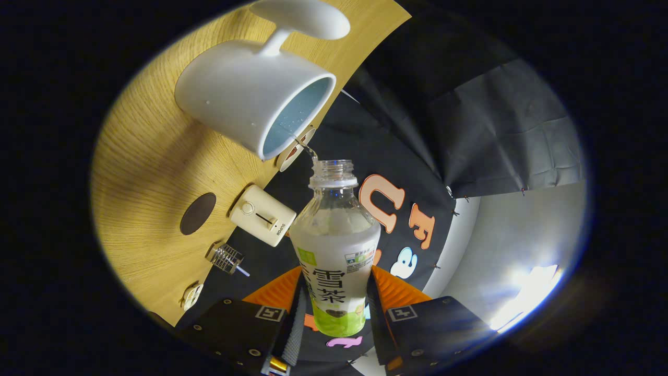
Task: Take the bottle from table, then pour the juice into the cup, finally place the bottle on the coaster
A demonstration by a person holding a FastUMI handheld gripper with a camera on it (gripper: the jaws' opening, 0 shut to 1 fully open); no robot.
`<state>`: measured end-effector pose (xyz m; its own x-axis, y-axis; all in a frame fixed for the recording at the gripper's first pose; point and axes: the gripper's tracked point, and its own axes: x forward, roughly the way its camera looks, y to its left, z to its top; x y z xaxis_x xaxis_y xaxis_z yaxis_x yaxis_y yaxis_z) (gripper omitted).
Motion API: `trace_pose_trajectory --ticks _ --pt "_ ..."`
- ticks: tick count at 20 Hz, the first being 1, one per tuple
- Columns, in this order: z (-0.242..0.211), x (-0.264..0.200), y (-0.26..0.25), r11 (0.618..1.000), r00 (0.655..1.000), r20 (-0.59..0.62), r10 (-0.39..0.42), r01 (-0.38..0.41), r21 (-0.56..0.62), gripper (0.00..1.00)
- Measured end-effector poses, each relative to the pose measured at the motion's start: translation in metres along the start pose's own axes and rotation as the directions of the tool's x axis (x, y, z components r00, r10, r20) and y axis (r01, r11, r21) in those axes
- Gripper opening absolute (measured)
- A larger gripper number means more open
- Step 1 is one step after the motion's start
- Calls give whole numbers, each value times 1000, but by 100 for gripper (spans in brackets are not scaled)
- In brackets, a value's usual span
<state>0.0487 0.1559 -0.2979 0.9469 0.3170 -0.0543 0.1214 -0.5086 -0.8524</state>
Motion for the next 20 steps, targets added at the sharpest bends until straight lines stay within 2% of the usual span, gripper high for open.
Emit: trace_pose_trajectory --ticks 20 --pt "2 2 -4 1000 999 35 -5 6 -21 57"
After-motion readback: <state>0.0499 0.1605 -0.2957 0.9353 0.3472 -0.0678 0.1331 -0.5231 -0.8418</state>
